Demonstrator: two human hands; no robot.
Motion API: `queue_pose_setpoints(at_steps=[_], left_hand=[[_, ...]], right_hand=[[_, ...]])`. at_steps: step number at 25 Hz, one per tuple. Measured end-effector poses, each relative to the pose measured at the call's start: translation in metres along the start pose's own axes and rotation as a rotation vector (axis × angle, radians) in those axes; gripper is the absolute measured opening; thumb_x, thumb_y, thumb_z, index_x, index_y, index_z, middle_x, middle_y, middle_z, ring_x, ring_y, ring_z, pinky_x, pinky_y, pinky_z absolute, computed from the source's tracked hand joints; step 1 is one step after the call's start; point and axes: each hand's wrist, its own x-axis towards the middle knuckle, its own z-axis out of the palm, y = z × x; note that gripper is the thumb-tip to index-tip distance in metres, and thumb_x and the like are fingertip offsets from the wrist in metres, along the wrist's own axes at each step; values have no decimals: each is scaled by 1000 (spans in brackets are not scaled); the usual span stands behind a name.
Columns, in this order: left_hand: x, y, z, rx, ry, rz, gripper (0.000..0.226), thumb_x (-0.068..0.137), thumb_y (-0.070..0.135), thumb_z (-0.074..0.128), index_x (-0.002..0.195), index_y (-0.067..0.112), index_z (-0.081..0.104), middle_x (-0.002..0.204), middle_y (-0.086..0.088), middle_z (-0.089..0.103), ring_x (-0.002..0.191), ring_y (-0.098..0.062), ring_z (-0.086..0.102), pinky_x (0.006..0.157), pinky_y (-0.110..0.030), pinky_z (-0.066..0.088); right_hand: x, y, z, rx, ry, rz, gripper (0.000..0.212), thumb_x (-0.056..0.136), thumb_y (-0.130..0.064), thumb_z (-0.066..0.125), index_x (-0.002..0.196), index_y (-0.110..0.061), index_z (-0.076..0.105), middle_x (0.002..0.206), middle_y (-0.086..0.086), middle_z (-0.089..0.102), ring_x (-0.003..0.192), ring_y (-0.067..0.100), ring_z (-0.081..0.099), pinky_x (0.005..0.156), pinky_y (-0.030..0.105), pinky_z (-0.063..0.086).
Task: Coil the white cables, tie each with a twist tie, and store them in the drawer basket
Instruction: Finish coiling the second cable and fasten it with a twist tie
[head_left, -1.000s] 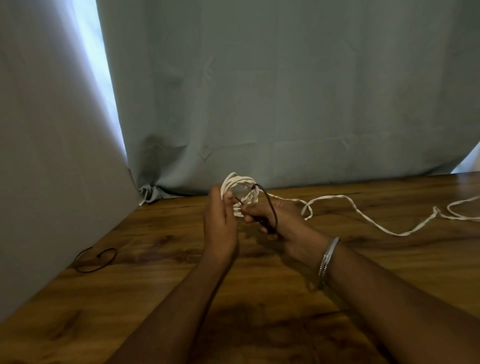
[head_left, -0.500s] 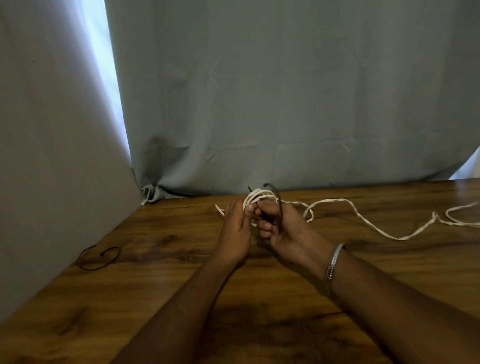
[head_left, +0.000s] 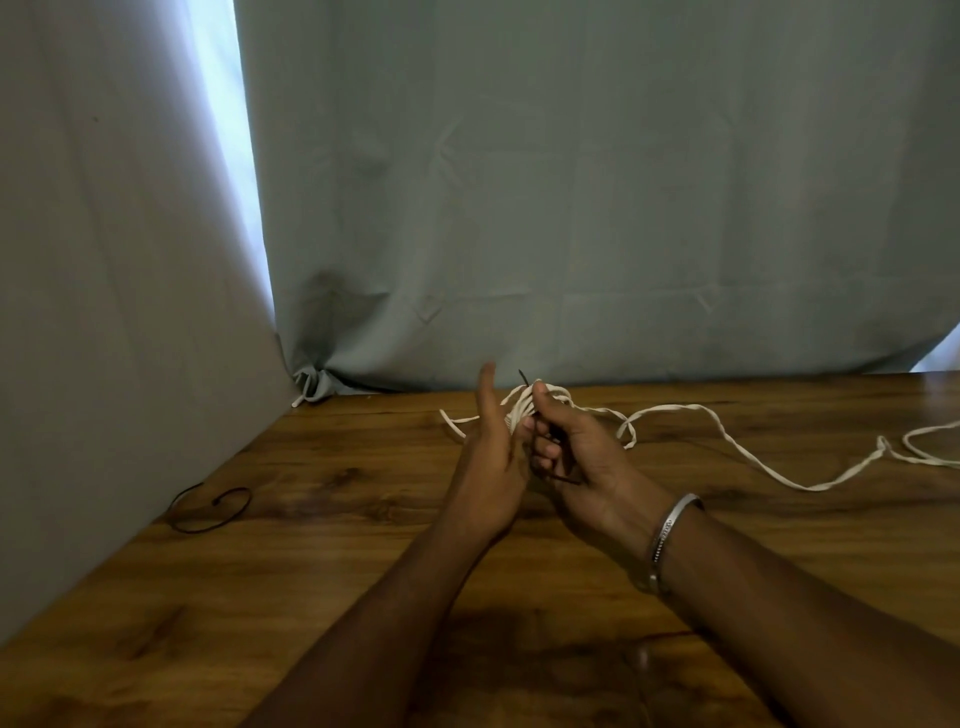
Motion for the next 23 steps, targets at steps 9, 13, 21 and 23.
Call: queue_pose_setpoints(at_steps=[9,13,21,23], left_hand=[[2,11,-8,-64,203,112,30,110,23,46,133,19,65,114,8,75,108,-6,70,89,-29,58],[7,0,-12,-22,294,89,27,109,24,49,125,18,71,111,9,77,105,-5,72,91,-36,59],[8,-10,-25,141,396,50,27,108,32,48,117,22,72,94,5,77,84,-6,72,72,-39,59],[9,-14,-28,220,408,21,31,106,35,47,118,23,72,97,1,78,85,-12,72,74,-41,60]], right_hand=[[-3,0,1,-20,-152,45,28,98,-42,63,82,-18,64,68,-5,52,46,5,41,45,19,36],[-8,-6,5,19,-181,133,24,100,-32,60,88,-13,69,74,-1,63,47,6,52,46,18,46],[-5,-17,1,-116,-62,50,35,102,-15,38,107,-6,71,70,5,69,44,13,57,42,24,49],[-1,-20,-3,-191,-45,-63,39,100,-22,36,104,-8,72,64,0,54,41,11,42,42,23,36]])
